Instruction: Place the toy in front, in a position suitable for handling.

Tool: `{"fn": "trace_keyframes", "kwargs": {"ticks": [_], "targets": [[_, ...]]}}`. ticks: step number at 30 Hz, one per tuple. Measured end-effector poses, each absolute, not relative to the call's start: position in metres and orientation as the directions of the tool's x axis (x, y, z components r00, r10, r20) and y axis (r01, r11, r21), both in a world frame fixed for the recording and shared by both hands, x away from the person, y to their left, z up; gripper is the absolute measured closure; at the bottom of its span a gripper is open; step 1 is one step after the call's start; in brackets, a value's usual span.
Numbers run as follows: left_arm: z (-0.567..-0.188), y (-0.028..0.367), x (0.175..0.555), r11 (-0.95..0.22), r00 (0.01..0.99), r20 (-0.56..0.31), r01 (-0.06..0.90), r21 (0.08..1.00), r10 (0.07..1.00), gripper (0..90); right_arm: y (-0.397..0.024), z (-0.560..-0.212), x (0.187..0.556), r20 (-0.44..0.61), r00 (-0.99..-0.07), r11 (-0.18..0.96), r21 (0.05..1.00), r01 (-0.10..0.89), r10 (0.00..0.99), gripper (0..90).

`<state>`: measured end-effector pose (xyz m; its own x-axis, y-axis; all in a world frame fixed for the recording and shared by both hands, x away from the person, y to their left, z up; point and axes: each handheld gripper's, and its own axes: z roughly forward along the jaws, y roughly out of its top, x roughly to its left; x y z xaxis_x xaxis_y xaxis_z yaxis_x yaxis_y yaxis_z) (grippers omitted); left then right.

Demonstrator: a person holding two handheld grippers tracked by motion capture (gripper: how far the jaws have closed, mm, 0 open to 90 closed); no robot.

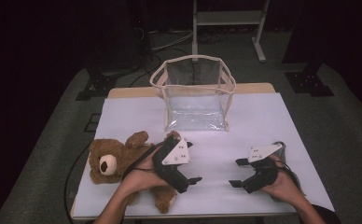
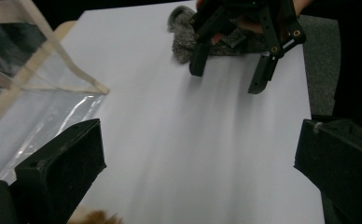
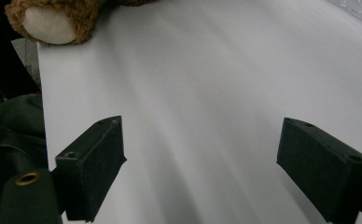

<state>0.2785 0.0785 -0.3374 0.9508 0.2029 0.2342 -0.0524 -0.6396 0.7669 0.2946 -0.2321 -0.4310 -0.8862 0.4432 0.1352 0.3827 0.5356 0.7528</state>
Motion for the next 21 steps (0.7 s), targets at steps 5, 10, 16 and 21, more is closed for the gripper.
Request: {"fn": "trace_keyframes", "kwargs": {"ticks": [5, 10, 16, 21], "targets": [[-0.327, 0.097, 0.282, -0.618, 0.94, 0.249, -0.056, 0.784, 0.232, 0.7, -0.232, -0.431, 0.295, 0.142, -0.886, 0.531, 0.755, 0.385, 0.441, 13.6], [-0.317, 0.122, 0.286, -0.588, 0.918, 0.27, -0.051, 0.808, 0.292, 0.7, -0.23, -0.431, 0.295, 0.148, -0.887, 0.528, 0.756, 0.386, 0.437, 13.6], [-0.309, 0.151, 0.291, -0.554, 0.893, 0.287, -0.052, 0.831, 0.347, 0.8, -0.226, -0.431, 0.295, 0.156, -0.892, 0.53, 0.756, 0.385, 0.425, 13.6], [-0.31, 0.175, 0.296, -0.538, 0.873, 0.294, -0.044, 0.842, 0.389, 6.7, -0.22, -0.428, 0.294, 0.172, -0.898, 0.521, 0.763, 0.381, 0.405, 13.5]]}}
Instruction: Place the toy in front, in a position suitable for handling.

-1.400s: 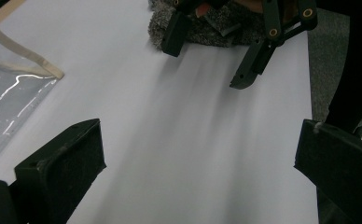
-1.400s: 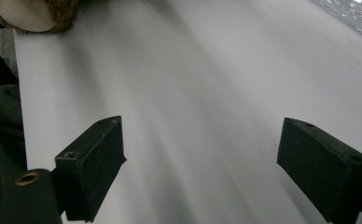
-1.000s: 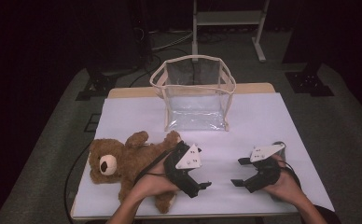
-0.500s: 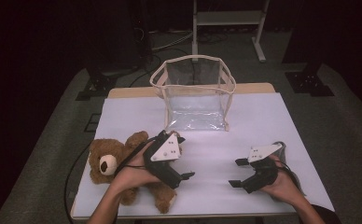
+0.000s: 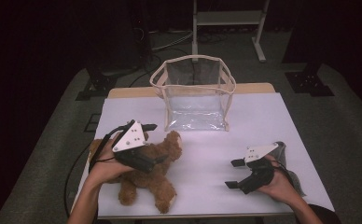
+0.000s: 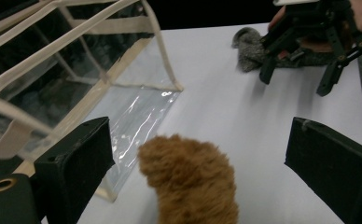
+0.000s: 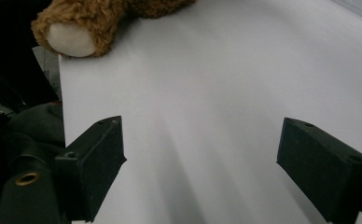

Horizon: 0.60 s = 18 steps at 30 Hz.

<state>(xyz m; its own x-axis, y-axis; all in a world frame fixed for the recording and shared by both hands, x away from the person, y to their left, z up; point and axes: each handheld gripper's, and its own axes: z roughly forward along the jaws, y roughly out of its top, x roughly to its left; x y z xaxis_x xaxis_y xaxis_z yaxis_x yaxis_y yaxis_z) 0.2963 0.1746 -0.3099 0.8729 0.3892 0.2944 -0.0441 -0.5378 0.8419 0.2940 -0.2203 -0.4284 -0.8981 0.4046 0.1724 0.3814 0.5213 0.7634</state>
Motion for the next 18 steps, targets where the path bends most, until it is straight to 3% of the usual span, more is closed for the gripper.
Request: {"fn": "trace_keyframes", "kwargs": {"ticks": [18], "targets": [[-0.338, 0.223, 0.324, -0.504, 0.837, 0.236, 0.054, 0.862, 0.494, 13.2, -0.165, -0.407, 0.296, 0.165, -0.955, 0.547, 0.79, 0.277, 0.246, 13.5]]}}
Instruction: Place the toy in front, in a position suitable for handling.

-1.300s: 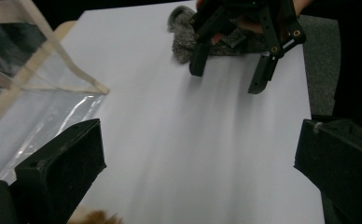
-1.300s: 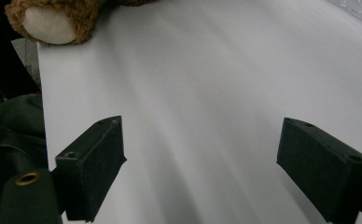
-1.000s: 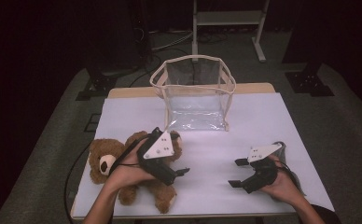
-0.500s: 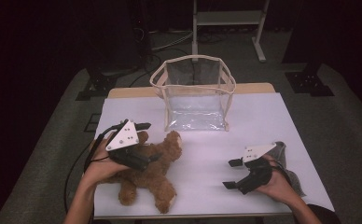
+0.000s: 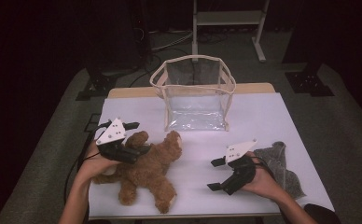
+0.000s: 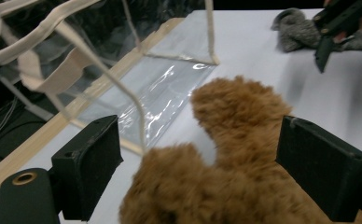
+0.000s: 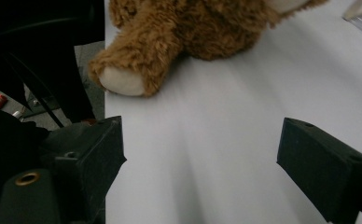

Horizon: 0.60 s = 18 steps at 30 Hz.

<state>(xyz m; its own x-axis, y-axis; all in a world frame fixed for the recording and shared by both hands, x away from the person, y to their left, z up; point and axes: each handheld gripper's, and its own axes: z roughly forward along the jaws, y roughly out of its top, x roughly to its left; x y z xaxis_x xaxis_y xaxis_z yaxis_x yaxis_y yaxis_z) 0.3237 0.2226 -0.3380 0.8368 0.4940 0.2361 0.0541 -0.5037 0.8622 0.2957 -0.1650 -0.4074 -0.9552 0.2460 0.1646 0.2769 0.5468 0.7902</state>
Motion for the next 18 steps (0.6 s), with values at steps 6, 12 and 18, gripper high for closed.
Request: {"fn": "trace_keyframes", "kwargs": {"ticks": [6, 12, 18], "targets": [[-0.347, 0.23, 0.33, -0.504, 0.829, 0.217, 0.089, 0.859, 0.516, 17.4, -0.135, -0.404, 0.298, 0.172, -0.969, 0.554, 0.796, 0.243, 0.179, 13.5], [-0.348, 0.23, 0.331, -0.524, 0.826, 0.23, 0.091, 0.847, 0.514, 25.7, -0.109, -0.409, 0.3, 0.201, -0.972, 0.556, 0.797, 0.237, 0.126, 13.6], [-0.349, 0.226, 0.334, -0.567, 0.833, 0.245, 0.098, 0.818, 0.496, 45.0, -0.085, -0.418, 0.3, 0.216, -0.973, 0.576, 0.786, 0.226, 0.086, 13.6]]}}
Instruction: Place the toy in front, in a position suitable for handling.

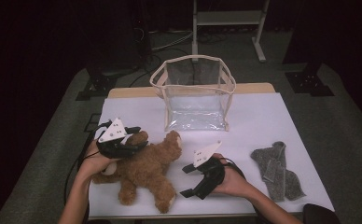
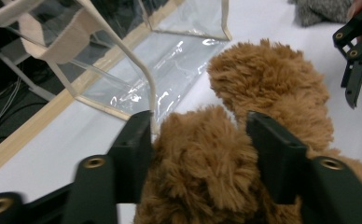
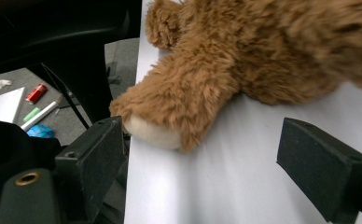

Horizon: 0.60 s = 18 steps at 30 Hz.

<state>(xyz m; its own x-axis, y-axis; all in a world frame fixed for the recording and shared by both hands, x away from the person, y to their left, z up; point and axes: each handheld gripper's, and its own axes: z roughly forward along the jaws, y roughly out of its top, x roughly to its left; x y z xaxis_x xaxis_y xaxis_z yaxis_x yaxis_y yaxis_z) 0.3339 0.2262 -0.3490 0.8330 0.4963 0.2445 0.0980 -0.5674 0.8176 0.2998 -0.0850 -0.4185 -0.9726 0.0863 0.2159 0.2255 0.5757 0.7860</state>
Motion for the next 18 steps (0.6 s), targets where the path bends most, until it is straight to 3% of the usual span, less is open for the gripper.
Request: {"fn": "trace_keyframes", "kwargs": {"ticks": [6, 13, 14, 18], "targets": [[-0.35, 0.223, 0.334, -0.599, 0.837, 0.264, 0.092, 0.795, 0.479, 63.9, -0.059, -0.428, 0.301, 0.233, -0.97, 0.601, 0.768, 0.224, 0.064, 13.9], [-0.349, 0.225, 0.333, -0.597, 0.834, 0.255, 0.107, 0.795, 0.489, 70.7, -0.04, -0.437, 0.298, 0.246, -0.968, 0.629, 0.748, 0.214, 0.036, 22.8], [-0.349, 0.225, 0.333, -0.599, 0.833, 0.259, 0.104, 0.794, 0.489, 72.1, -0.033, -0.442, 0.297, 0.275, -0.961, 0.651, 0.726, 0.223, 0.023, 33.1], [-0.347, 0.226, 0.332, -0.593, 0.829, 0.257, 0.107, 0.798, 0.496, 73.9, -0.03, -0.444, 0.298, 0.318, -0.948, 0.646, 0.72, 0.252, 0.016, 48.1]]}}
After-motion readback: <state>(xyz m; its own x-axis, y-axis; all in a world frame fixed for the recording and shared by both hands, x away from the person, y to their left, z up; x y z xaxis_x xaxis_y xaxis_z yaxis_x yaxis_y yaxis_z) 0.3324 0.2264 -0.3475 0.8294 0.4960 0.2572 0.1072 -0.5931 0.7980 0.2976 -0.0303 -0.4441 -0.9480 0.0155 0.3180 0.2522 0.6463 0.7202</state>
